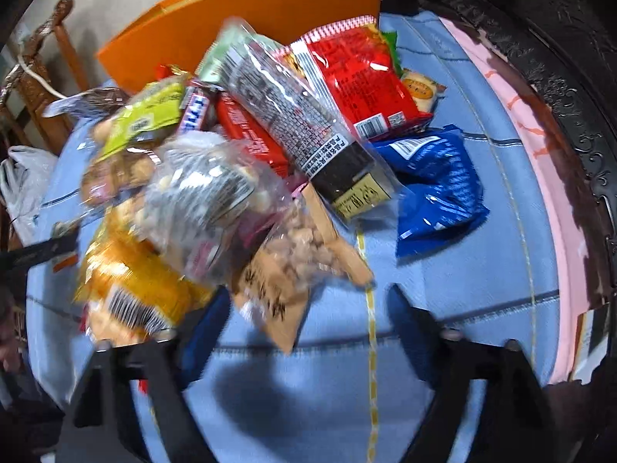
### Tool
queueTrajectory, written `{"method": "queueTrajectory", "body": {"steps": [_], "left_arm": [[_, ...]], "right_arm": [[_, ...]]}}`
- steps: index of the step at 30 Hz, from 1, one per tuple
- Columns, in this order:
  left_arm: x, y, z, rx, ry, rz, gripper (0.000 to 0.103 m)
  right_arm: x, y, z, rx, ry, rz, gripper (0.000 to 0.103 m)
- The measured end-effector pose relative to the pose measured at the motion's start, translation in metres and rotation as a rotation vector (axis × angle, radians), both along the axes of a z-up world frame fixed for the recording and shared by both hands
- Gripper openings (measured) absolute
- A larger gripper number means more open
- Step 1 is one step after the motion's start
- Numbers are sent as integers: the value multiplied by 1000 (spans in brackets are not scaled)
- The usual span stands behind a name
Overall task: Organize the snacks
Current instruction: 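Grasp a yellow chip bag with the left tool while the right tool grasps a peanut pack, then drop both packs into the orange box, opening both tools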
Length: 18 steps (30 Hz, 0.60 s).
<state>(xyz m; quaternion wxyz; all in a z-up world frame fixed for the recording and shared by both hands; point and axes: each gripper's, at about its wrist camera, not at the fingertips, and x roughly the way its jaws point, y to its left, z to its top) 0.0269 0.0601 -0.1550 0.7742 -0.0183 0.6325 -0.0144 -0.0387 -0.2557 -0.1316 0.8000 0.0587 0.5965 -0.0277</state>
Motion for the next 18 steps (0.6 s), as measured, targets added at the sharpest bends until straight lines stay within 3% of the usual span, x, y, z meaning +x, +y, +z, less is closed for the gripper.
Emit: {"method": "queueTrajectory", "body": {"steps": [6,7,8,11,18], "left_arm": [[3,1,-4,9,3,-3,39],[3,0,-4,16,2,-6,39],[5,2,-5,20,2,-8,39],[13,9,-7,-2,7,11,34],[7,3,39,-20,-94,-30,33]], "right_arm": [[22,6,-22,41,26,4,62],[22,6,-23,51,23,10,58],[23,5,-22,69,30,25,43],[19,1,-8,100,43,55,28],[0,-16,43,152,-17,116,25]]}}
